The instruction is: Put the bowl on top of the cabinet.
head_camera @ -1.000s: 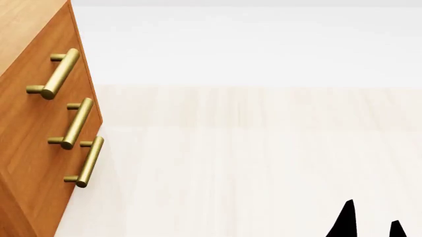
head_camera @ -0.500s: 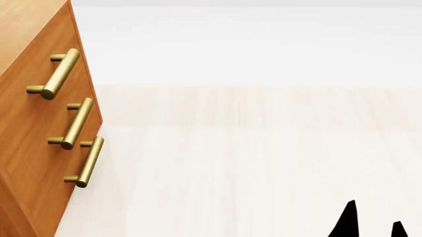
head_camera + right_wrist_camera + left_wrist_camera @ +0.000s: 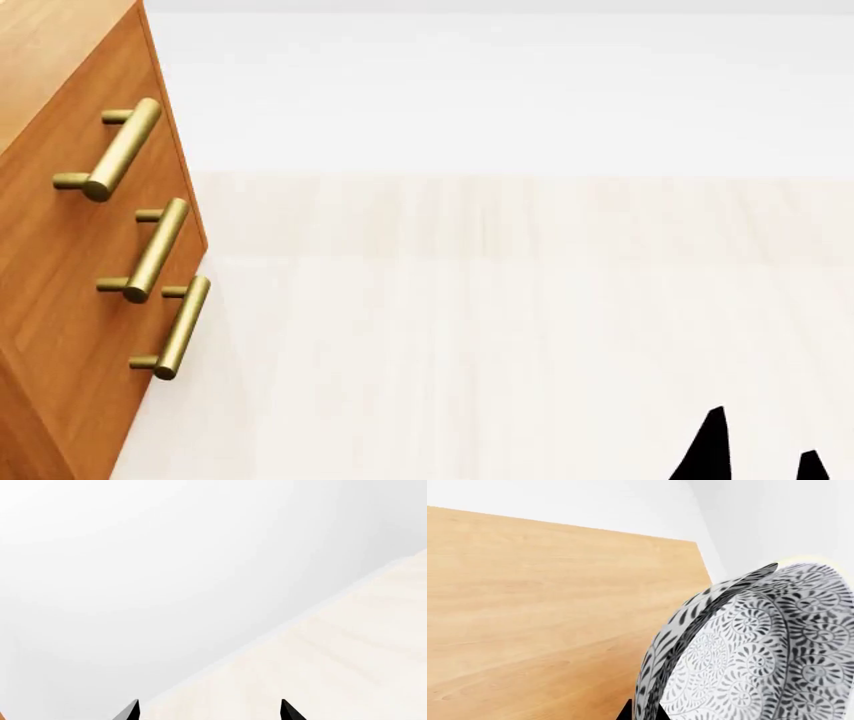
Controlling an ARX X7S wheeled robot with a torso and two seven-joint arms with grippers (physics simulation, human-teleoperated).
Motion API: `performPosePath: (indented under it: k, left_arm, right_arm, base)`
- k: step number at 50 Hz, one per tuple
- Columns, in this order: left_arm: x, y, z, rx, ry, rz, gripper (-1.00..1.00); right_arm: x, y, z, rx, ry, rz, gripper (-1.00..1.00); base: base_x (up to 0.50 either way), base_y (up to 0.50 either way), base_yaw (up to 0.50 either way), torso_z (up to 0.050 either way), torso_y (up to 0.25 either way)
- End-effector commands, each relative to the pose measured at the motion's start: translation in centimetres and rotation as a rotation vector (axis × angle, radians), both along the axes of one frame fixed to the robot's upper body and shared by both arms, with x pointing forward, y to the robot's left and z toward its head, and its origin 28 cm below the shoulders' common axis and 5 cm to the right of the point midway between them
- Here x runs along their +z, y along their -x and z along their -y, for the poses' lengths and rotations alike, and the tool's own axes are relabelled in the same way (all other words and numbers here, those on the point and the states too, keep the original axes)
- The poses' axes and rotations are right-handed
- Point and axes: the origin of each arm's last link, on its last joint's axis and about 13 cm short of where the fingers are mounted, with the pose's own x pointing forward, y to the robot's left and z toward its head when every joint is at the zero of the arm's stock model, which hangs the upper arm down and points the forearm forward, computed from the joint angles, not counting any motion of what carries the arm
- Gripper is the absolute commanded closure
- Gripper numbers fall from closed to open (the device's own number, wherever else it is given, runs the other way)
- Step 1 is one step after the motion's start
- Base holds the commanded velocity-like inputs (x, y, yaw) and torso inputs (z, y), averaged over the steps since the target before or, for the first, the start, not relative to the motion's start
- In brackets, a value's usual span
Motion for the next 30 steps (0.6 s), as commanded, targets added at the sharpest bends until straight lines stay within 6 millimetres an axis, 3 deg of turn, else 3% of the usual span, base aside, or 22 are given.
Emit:
performPosePath:
  k: [1,21,22,30]
  left_arm:
    - [-0.1,-0.02,-0.32,0.016,-0.009,0.011,1.0]
    - [-0.5,-0.15,-0.58,0.026,-0.015,0.007,1.0]
    - [-0.46,-0.11,-0.56,0.028,-0.02,0.004,-1.0]
    - [-0.42,0.04,-0.58,0.035,-0.034,0.006,-1.0]
  right_arm:
    - [-0.02,0.01,0.02,-0.002,-0.002,-0.002,-1.0]
    - [0.01,-0.04,0.02,-0.003,-0.002,-0.001,-1.0]
    - [0.01,-0.06,0.02,-0.003,-0.002,-0.002,-1.0]
    - [0.01,-0.07,0.0,-0.002,-0.002,-0.002,-1.0]
  base:
    - [0.0,0.0,0.0,0.0,0.0]
    - [0.0,0.0,0.0,0.001,0.001]
    - [0.0,0.0,0.0,0.0,0.0]
    - [0.0,0.0,0.0,0.0,0.0]
